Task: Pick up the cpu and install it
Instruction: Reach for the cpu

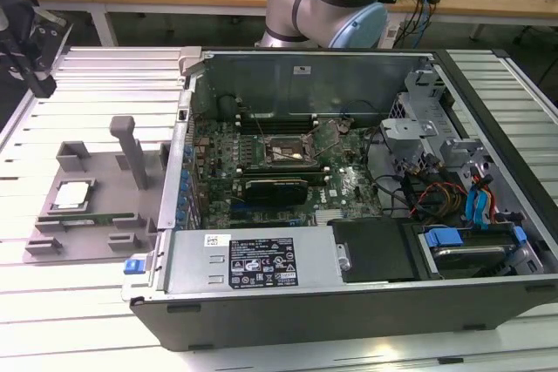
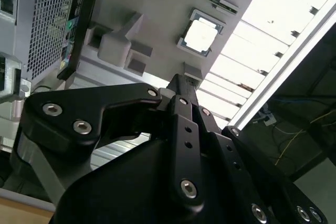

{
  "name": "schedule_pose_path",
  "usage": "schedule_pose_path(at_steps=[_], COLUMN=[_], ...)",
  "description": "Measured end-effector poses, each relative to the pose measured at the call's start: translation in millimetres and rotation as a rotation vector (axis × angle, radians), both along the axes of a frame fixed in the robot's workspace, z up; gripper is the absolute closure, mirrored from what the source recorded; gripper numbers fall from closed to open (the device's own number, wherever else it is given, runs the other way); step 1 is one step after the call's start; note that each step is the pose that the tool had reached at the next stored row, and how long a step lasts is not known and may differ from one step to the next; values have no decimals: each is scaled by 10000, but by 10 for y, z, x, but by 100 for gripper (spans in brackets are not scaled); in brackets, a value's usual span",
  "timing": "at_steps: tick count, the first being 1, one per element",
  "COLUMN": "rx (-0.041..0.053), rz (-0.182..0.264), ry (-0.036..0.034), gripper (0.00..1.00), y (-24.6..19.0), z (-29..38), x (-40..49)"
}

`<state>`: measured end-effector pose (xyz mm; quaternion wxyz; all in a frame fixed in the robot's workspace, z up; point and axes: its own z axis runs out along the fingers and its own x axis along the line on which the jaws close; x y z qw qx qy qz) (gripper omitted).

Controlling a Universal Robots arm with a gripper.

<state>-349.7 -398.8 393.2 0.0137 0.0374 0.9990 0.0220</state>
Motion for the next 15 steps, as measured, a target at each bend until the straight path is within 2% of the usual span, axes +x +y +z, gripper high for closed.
schedule_pose_path(at_steps=[2,9,15], rx=[0,-1,-1], rz=[0,0,-1], ry=[0,1,1], gripper=[89,89,89], y=[0,0,0], z=[0,1,1], x=[-92,-296,-418])
